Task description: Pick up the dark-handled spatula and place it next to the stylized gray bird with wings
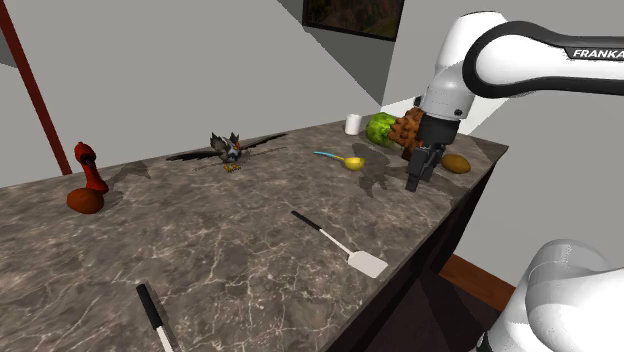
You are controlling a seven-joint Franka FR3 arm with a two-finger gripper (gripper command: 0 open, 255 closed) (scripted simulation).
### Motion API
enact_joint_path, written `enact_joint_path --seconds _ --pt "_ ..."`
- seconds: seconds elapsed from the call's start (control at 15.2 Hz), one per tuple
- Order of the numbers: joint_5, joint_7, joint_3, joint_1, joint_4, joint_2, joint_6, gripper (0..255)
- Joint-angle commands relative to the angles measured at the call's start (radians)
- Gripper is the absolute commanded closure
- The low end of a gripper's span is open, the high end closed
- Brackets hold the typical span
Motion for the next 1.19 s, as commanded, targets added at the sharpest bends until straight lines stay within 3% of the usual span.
enact_joint_path --seconds 0.0,0.66,1.12 --pt "0.000 0.000 0.000 0.000 0.000 0.000 0.000 0" --pt "0.078 0.206 0.191 0.054 -0.036 0.213 0.294 0" --pt "0.067 0.352 0.310 0.064 0.023 0.422 0.468 0"
